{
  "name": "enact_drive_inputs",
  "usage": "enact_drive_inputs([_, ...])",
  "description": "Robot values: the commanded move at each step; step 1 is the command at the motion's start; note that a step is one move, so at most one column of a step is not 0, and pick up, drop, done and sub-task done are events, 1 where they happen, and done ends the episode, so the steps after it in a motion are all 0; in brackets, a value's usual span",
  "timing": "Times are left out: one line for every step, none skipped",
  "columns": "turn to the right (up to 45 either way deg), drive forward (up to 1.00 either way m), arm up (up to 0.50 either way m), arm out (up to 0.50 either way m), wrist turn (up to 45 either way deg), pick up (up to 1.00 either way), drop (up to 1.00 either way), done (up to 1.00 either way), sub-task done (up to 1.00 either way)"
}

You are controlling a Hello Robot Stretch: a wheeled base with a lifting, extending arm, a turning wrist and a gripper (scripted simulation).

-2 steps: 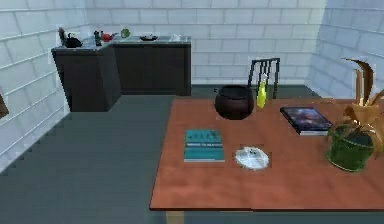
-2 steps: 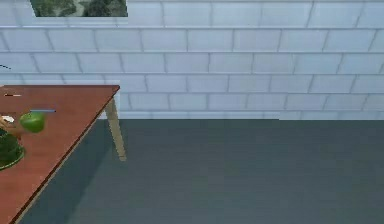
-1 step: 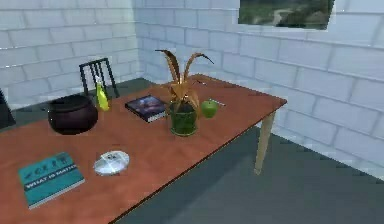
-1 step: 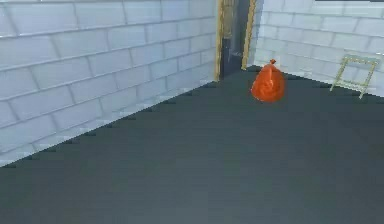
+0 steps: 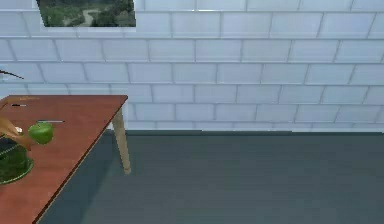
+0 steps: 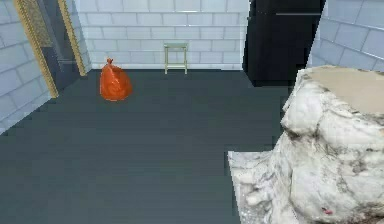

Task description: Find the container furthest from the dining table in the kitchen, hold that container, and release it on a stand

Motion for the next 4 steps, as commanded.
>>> enact_drive_inputs([6.0,0.00,0.00,0.00,0.0,0.00,0.00,0.00,0.00])
enact_drive_inputs([0.0,0.35,0.00,0.00,0.0,0.00,0.00,0.00,0.00])
enact_drive_inputs([-45.0,0.00,0.00,0.00,0.0,0.00,0.00,0.00,0.00])
enact_drive_inputs([-45.0,0.00,0.00,0.00,0.0,0.00,0.00,0.00,0.00])
